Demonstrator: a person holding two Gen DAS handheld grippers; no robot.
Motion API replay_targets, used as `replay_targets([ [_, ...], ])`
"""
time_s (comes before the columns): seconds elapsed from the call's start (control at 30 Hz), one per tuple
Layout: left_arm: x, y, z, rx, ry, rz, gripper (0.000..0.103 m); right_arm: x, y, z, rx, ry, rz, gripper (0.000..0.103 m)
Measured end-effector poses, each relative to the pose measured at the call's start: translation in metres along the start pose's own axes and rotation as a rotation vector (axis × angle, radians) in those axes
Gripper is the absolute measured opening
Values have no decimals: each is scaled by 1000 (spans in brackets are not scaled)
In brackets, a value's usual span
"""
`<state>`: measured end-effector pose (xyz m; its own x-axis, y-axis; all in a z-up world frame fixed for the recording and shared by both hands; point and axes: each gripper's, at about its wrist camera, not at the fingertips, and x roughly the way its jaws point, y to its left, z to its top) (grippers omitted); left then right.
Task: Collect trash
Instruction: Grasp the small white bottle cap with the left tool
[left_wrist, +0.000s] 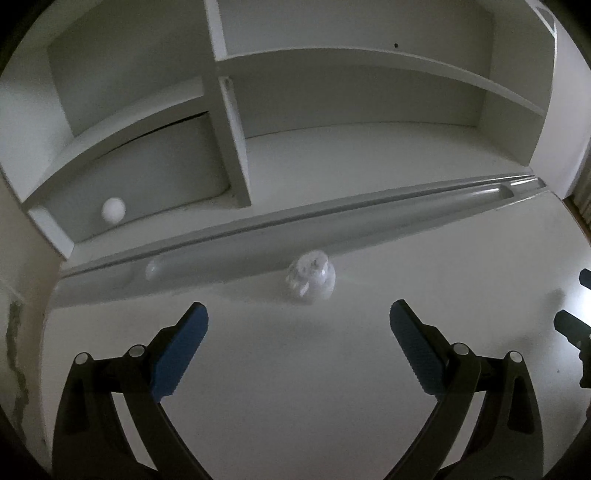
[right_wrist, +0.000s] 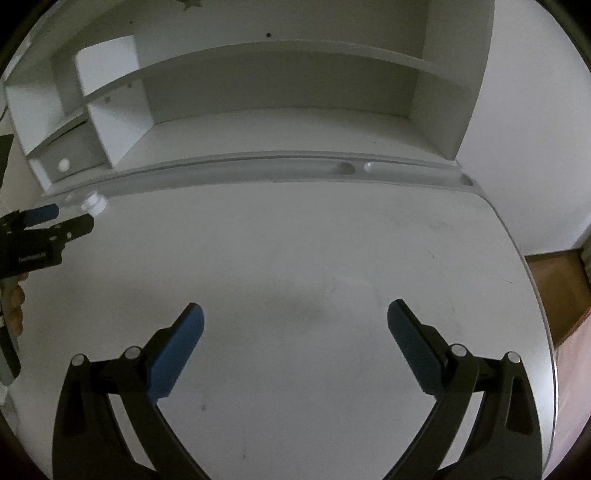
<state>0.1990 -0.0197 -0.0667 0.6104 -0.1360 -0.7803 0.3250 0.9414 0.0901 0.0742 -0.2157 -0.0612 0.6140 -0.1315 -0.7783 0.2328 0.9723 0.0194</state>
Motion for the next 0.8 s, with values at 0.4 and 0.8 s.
replay_targets([
  [0.4,16,1,14,-5,18,-74,29,17,-3,11,26,0,10,60],
  [0.8,-47,-74,8,132,-69,-163,29,-39,-45,-5,77,-82,70,19],
])
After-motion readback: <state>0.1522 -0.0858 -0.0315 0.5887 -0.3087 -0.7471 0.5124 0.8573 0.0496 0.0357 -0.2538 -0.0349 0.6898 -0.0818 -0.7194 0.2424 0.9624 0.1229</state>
